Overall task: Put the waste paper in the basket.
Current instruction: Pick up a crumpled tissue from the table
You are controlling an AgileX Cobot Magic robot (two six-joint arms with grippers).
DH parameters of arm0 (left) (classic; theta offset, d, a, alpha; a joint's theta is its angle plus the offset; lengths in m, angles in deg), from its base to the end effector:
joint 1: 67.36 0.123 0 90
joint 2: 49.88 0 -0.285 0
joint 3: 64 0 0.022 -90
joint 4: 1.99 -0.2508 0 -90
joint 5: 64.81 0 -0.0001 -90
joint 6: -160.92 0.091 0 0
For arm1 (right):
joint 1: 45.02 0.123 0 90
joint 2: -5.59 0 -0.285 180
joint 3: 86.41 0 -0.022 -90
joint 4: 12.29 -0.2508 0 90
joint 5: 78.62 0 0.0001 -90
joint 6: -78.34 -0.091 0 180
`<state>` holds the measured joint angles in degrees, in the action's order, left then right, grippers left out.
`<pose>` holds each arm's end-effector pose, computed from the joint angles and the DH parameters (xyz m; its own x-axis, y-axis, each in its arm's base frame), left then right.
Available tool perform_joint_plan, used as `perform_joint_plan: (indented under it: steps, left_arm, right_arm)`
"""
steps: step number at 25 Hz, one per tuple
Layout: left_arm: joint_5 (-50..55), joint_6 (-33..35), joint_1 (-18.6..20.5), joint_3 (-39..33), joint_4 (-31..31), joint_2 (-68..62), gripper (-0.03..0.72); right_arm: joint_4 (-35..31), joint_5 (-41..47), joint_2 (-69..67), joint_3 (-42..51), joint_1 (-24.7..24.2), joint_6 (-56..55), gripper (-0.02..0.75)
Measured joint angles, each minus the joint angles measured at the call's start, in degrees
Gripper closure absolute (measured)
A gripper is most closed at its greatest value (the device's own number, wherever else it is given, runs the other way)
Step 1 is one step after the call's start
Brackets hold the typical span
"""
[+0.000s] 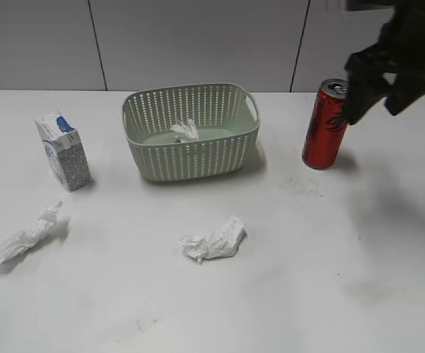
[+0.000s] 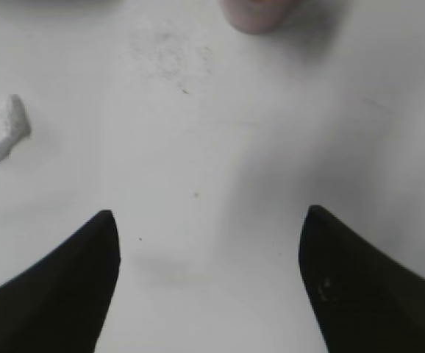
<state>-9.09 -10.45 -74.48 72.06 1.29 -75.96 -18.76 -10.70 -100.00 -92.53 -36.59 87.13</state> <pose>0.0451 -0.0100 0.3015 -0.5558 0.1883 -0.8097 0.2291 0.9710 0.0685 0.3423 0.0603 0.2897 -0.9403 -0.2505 -0.2304 -0.2742 0.9586 0.0768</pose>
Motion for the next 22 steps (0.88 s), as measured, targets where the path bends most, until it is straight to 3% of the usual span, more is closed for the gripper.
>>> perform_joint_plan:
  steps: [3,10,13,19,22]
  left_arm:
    - [-3.65,1.85,0.0,2.71,0.02,-10.26,0.119]
    - [-6.98,9.04,-0.4,10.5,1.41,-37.91,0.119]
    - [-7.35,10.08,-2.78,13.51,0.89,-48.58,0.119]
    - [-8.27,10.97,-11.22,17.32,-4.76,-66.2,0.12]
    - [-10.99,11.03,-12.57,17.92,-5.15,-72.72,0.12]
  right_arm:
    - [0.31,-1.25,6.32,6.12,-3.59,0.0,0.166]
    - [-0.59,-7.6,23.99,22.29,-4.22,0.0,0.166]
    - [-0.83,-10.4,31.54,29.0,-4.22,-0.07,0.166]
    - [-0.85,-12.68,46.97,40.39,-4.22,-0.26,0.166]
    - [-0.85,-12.73,55.89,44.65,-4.22,-0.31,0.166]
